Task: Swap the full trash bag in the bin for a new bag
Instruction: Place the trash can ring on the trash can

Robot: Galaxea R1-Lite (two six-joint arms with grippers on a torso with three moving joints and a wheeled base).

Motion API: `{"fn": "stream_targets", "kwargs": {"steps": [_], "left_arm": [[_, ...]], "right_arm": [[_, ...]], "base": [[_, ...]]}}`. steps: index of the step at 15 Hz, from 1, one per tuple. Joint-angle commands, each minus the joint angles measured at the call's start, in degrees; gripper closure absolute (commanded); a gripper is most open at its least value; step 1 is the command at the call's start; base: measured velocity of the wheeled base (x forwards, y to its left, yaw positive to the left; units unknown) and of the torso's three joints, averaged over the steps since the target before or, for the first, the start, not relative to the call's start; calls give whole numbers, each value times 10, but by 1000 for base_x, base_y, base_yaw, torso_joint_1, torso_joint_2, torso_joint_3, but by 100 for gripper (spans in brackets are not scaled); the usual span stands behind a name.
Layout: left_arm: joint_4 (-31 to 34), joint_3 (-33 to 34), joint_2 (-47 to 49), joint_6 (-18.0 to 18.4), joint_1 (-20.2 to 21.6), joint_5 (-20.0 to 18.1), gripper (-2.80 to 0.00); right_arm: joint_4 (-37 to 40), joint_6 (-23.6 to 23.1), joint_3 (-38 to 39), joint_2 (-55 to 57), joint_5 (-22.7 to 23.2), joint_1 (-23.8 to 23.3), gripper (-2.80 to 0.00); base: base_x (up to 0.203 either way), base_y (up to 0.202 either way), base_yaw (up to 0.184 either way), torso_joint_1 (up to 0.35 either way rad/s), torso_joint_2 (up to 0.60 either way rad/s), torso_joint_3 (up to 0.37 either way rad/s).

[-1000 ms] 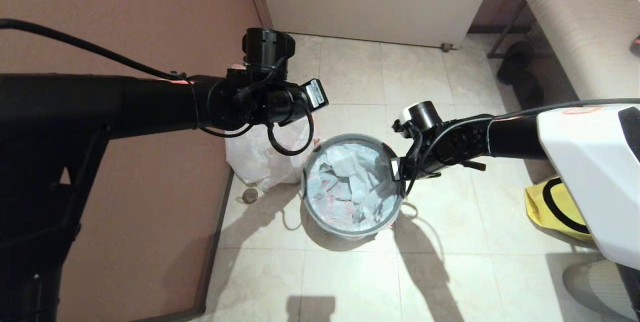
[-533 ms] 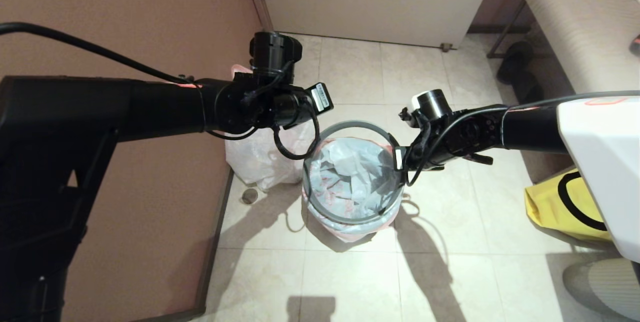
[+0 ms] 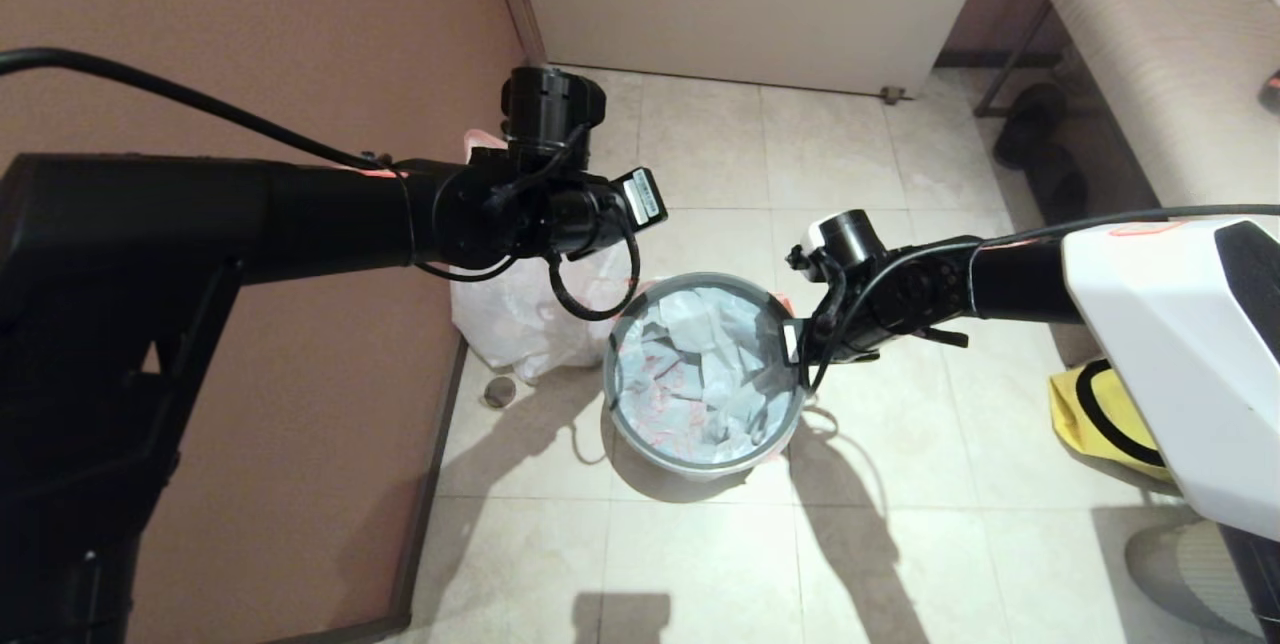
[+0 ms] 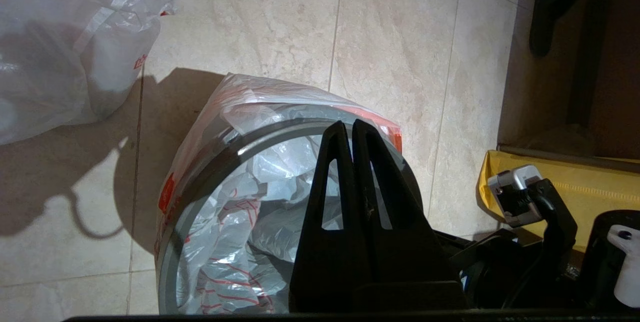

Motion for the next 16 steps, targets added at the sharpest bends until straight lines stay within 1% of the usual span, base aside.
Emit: {"fn": "stream_targets", "kwargs": {"steps": [1,4,8,11,16], "left_arm": [[0,0,-1,-2,-1,1,0],[0,1,-1,-2,-2,1,0],[0,1,-1,-2,-5,2,0],[0,1,0,-1,-9,10,0],[0,1,-1,-2,-11,10,0]], "right_arm": [[-6,0,0,15,0,0,0],[-24,-2,0,28,-2,0,0],[-39,-4,1,33,-33,1,0],[-33,-1,5,4,-37,6,0],[-4,0,5,-19,-46,9,0]], "base": [[0,0,0,0,0,0],[0,0,0,0,0,0],[0,0,0,0,0,0],[0,0,0,0,0,0],[0,0,0,0,0,0]]}}
